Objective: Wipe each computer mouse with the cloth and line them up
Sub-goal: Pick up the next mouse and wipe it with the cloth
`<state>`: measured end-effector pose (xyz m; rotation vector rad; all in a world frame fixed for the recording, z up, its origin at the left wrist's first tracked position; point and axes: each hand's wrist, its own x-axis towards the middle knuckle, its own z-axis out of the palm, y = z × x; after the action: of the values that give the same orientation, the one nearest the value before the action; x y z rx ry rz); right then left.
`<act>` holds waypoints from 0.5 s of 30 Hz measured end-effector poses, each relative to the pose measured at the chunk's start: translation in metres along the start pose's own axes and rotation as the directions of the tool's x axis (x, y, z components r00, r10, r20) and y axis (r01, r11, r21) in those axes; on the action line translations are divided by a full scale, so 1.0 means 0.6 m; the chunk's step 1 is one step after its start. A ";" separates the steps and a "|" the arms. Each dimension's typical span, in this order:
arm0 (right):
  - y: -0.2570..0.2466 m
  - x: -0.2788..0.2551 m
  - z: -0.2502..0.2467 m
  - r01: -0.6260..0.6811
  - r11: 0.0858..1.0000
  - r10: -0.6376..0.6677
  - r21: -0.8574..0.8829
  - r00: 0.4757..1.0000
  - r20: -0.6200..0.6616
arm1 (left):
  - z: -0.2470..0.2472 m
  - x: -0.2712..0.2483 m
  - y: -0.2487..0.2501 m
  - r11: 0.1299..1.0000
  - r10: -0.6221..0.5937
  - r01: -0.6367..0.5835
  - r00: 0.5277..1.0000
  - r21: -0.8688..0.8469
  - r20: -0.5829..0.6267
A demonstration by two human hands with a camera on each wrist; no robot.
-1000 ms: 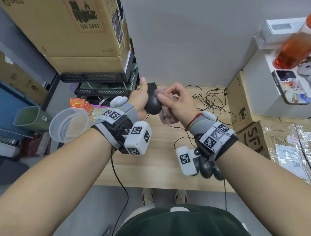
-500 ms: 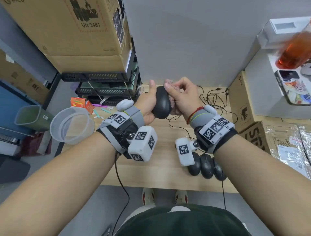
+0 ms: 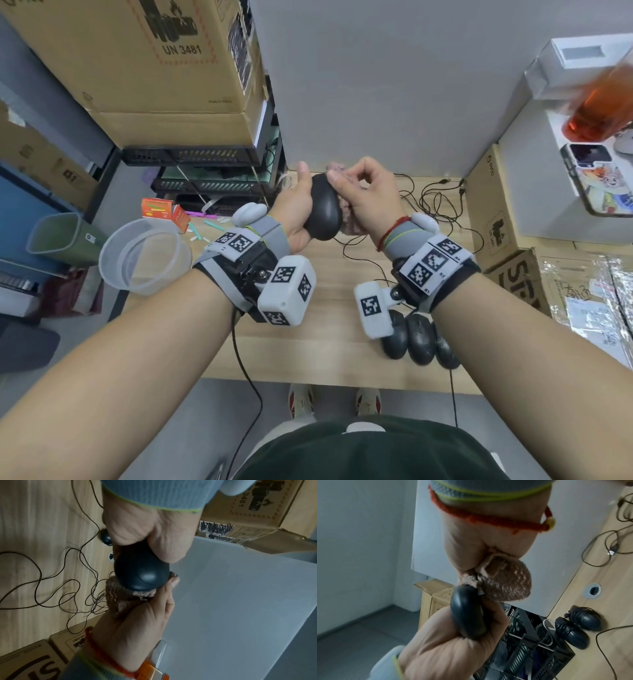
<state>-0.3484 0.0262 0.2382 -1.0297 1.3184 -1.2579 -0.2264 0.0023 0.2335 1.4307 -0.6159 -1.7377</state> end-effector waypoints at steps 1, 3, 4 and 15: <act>0.003 0.002 0.000 -0.005 0.999 0.006 -0.038 1.000 0.017 | -0.001 0.002 0.001 1.000 0.009 -0.009 1.000 0.000 -0.023; 0.011 -0.007 0.002 -0.029 0.997 0.036 -0.070 0.993 0.110 | -0.013 0.010 0.005 1.000 0.021 -0.022 0.996 -0.017 -0.081; 0.016 -0.013 0.003 -0.013 0.998 0.024 -0.063 0.984 0.177 | -0.022 0.016 0.007 0.999 0.011 -0.014 0.995 -0.031 -0.098; 0.028 0.019 -0.027 0.042 0.987 -0.024 -0.155 0.993 0.116 | -0.036 0.012 -0.004 0.982 -0.150 0.136 0.983 0.133 0.104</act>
<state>-0.3653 0.0188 0.2195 -1.2209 1.3326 -1.1159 -0.2066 0.0000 0.2222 1.5016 -0.7080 -1.9336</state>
